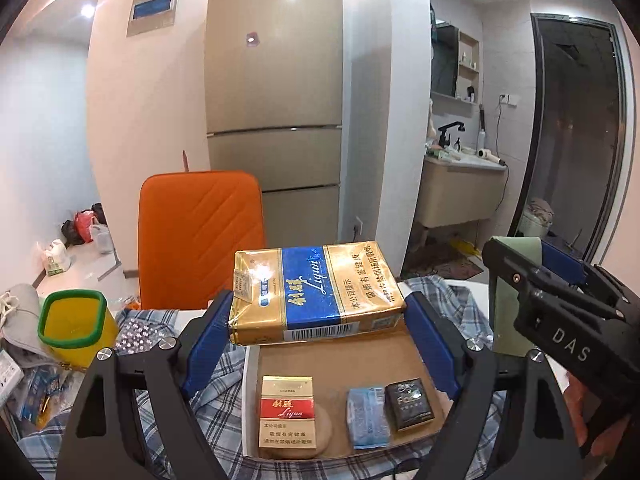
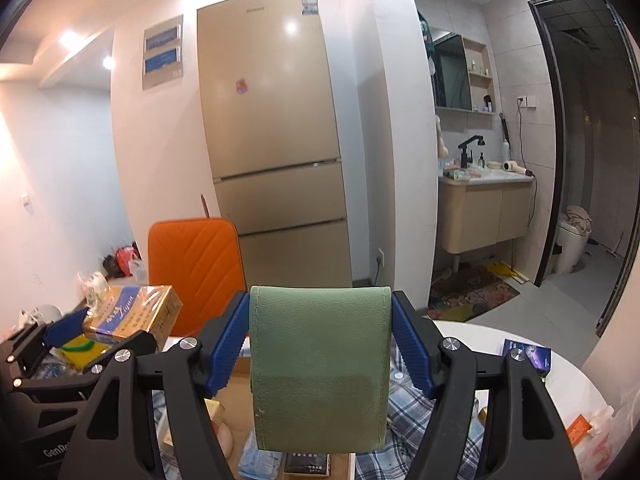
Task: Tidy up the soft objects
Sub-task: 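Lower the gold pack into the box with left while right lowers the cloth in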
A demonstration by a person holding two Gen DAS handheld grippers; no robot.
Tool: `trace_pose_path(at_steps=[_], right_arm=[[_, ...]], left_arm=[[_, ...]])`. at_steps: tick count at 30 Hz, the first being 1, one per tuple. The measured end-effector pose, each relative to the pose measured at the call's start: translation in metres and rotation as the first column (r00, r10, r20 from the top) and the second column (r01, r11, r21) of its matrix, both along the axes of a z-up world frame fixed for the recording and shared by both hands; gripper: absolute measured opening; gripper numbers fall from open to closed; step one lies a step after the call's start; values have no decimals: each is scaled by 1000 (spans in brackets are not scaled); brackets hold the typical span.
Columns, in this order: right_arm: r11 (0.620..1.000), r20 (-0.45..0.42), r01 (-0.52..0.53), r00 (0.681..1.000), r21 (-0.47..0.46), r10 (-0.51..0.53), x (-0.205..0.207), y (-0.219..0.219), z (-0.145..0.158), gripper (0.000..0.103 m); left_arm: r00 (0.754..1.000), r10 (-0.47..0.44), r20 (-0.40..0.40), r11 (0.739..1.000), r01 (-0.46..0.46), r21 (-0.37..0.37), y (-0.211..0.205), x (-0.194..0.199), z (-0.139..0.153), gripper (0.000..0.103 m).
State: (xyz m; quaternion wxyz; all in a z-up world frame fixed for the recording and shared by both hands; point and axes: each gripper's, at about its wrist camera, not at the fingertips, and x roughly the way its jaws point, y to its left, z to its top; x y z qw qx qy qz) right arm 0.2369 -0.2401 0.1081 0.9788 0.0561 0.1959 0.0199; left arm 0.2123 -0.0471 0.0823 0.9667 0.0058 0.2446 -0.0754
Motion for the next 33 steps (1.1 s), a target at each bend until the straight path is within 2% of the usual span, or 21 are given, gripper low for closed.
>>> trace_pose_path(at_steps=[7, 12, 21, 26, 29, 31, 33], right_arm=[[1000, -104, -19, 994, 9, 20, 24, 8, -32, 71], [999, -174, -32, 984, -22, 27, 43, 18, -61, 71], [998, -348, -65, 936, -6, 59, 78, 25, -125, 71], [998, -393, -67, 918, -5, 59, 88, 23, -146, 71], [997, -394, -74, 917, 5, 70, 89, 23, -149, 72], [997, -391, -80, 917, 9, 77, 90, 22, -150, 82], [998, -372, -64, 926, -1, 59, 87, 21, -148, 83]], left_arm=[[994, 37, -104, 999, -38, -10, 12, 27, -26, 84], [981, 49, -190, 999, -50, 3, 18, 44, -53, 84], [951, 34, -306, 999, -35, 3, 21, 62, -85, 84], [947, 37, -320, 999, -35, 14, 21, 66, -92, 84], [941, 37, -337, 999, -36, 9, 24, 70, -101, 85], [937, 39, -346, 999, -36, 16, 24, 71, -103, 86], [941, 39, -337, 999, -34, 22, 23, 71, -102, 90]])
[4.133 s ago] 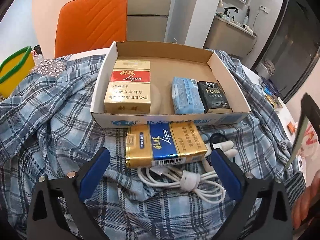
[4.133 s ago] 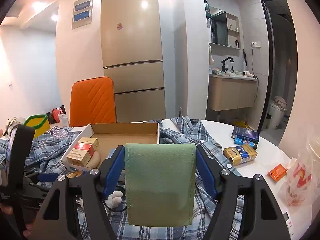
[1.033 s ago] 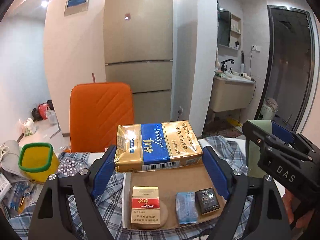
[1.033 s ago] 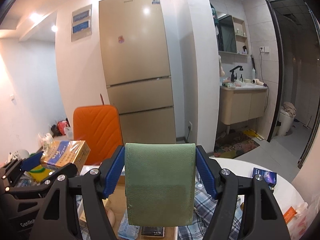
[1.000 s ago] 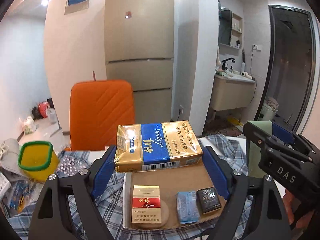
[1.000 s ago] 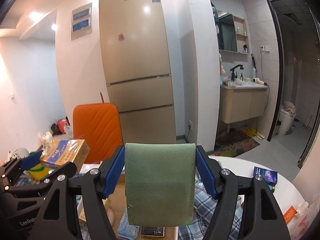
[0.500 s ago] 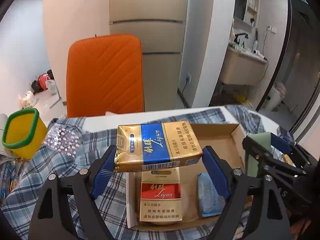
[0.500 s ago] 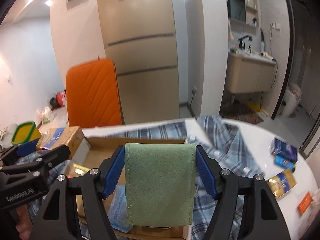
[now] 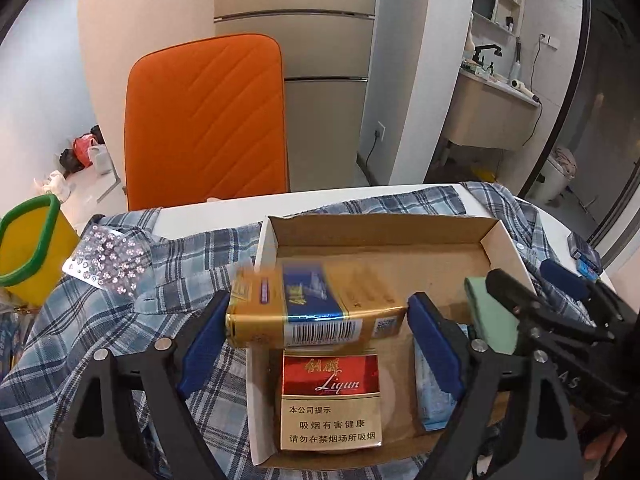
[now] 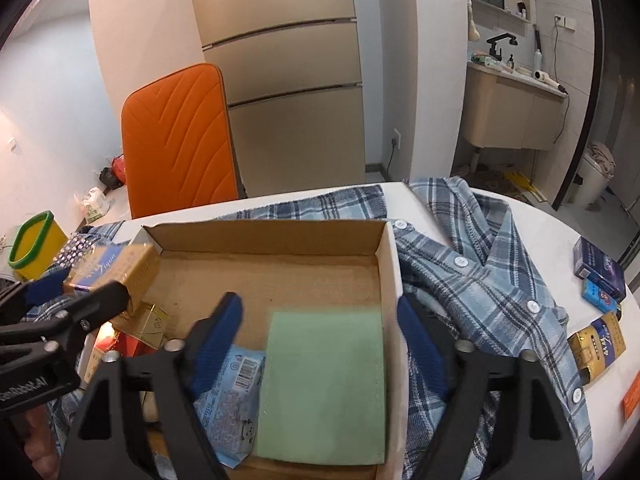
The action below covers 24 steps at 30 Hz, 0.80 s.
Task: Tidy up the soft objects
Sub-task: 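Lower the gold pack into the box with left while right lowers the cloth in, then open both tools and raise them away from the box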
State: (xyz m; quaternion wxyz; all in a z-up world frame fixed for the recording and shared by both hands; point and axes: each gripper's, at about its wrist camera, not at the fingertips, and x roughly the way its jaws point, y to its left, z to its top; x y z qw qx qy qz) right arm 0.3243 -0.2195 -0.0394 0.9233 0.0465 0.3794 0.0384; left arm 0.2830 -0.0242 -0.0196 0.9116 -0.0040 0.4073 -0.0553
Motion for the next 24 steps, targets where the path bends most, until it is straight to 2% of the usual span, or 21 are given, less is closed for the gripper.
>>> trace_pose_path(at_steps=[4, 17, 24], right_arm=[[1000, 18, 12, 1000, -5, -12, -3, -2, 5, 85], [1000, 68, 25, 997, 17, -26, -12, -7, 24, 85], [1000, 122, 28, 992, 5, -28, -21, -7, 39, 85]], left_arm=[[999, -8, 37, 1000, 8, -3, 0, -4, 5, 101], [997, 1, 74, 1000, 0, -20, 4, -9, 17, 101], [990, 13, 142, 1000, -9, -29, 9, -20, 38, 101]])
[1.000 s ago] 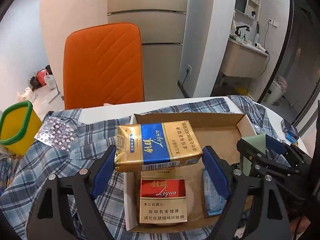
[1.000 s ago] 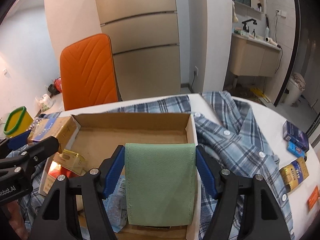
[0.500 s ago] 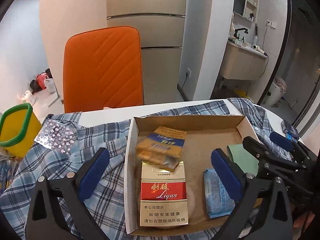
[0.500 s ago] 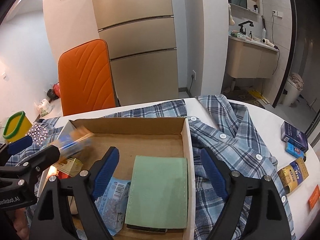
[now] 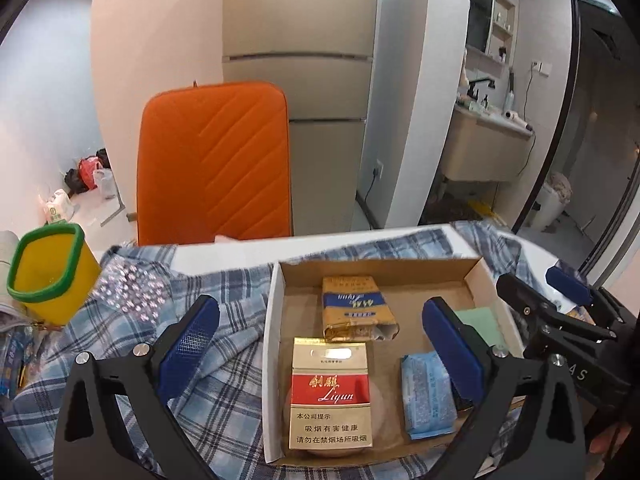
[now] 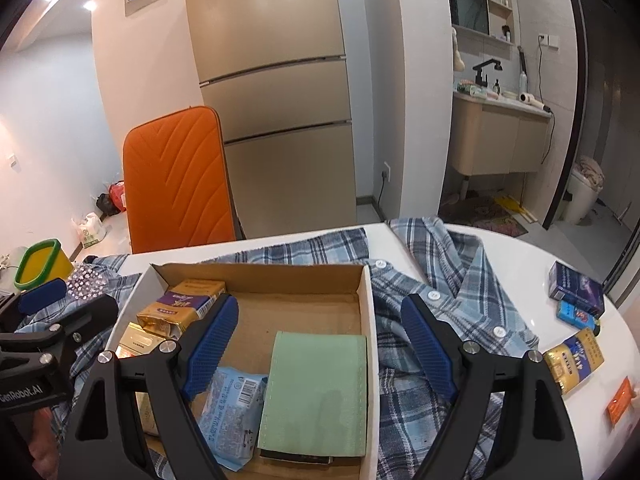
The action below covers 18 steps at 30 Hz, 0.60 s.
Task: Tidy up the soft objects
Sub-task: 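Open both tools and raise them away from the box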
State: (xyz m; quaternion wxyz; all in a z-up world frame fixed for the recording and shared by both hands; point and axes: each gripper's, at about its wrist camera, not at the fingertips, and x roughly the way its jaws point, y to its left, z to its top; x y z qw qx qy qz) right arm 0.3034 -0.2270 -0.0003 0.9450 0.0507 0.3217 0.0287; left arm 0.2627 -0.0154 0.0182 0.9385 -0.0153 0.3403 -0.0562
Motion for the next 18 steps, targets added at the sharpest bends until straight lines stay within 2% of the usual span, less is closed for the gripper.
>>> trace_pose_path(at_steps=[7, 12, 15, 18], right_arm=[[1000, 117, 16, 993, -19, -14, -24, -2, 35, 85], [998, 228, 20, 974, -60, -5, -56, 2, 71, 85], [997, 287, 17, 958, -73, 5, -77, 2, 90, 86], [998, 343, 4, 939, -70, 20, -99, 1, 110, 87]], left_arm=[[994, 3, 108, 1000, -2, -8, 1, -25, 37, 101], [980, 23, 198, 1000, -22, -7, 2, -53, 66, 101], [959, 18, 284, 999, -31, 41, -1, -78, 87, 101], [930, 25, 367, 998, -43, 43, -2, -105, 103, 102]])
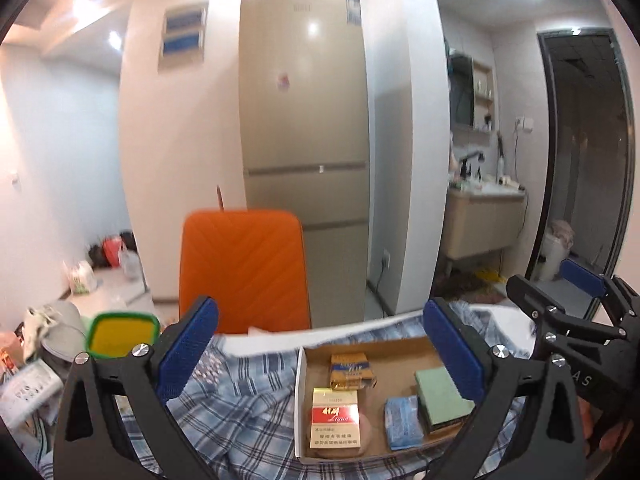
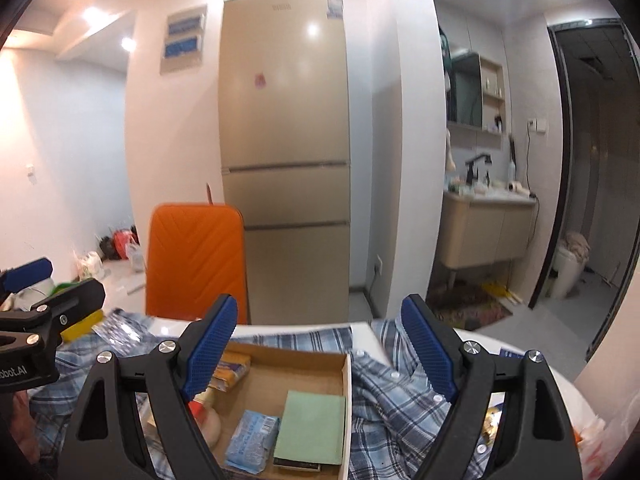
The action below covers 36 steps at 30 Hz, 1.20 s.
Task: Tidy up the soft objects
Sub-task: 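Open both tools and raise them away from the box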
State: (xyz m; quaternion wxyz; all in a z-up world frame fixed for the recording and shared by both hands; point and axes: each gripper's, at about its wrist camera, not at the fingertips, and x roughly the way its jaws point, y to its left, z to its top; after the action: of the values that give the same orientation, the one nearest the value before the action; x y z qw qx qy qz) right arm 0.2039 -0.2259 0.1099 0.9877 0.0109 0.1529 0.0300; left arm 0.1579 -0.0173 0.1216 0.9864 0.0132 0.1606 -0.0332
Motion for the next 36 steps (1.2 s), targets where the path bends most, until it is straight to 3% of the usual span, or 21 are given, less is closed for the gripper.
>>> trace_pose_path(at_steps=[2, 4, 6, 11, 15, 24, 32, 36], right_arm=[[1000, 61, 0, 998, -8, 1, -21, 0, 14, 92], [1000, 117, 0, 993, -6, 1, -41, -1, 25, 103], [1000, 165, 7, 986, 6, -8, -62, -6, 34, 103], [1000, 181, 6, 983, 25, -10, -95, -15, 38, 103], [999, 211, 32, 977, 3, -32, -119, -17, 27, 103], [999, 165, 36, 986, -36, -30, -145, -16, -26, 103], [997, 187, 76, 980, -25, -70, -160, -14, -66, 103], [996, 192, 76, 979, -42, -67, -159, -11, -74, 103]], left_arm=[[999, 0, 55, 1000, 1, -16, 2, -16, 7, 102], [995, 4, 97, 1000, -1, -28, 5, -31, 12, 102], [991, 16, 133, 999, -11, -39, 8, -44, 14, 102], [984, 26, 176, 998, -14, -64, 12, -68, 9, 102], [987, 12, 160, 998, -3, -58, 12, -82, -7, 102], [997, -5, 80, 999, 8, -42, 1, -104, -52, 102], [1000, 18, 22, 995, -16, -97, 7, -108, -100, 102], [999, 47, 22, 999, -46, -28, -1, -112, -117, 102]])
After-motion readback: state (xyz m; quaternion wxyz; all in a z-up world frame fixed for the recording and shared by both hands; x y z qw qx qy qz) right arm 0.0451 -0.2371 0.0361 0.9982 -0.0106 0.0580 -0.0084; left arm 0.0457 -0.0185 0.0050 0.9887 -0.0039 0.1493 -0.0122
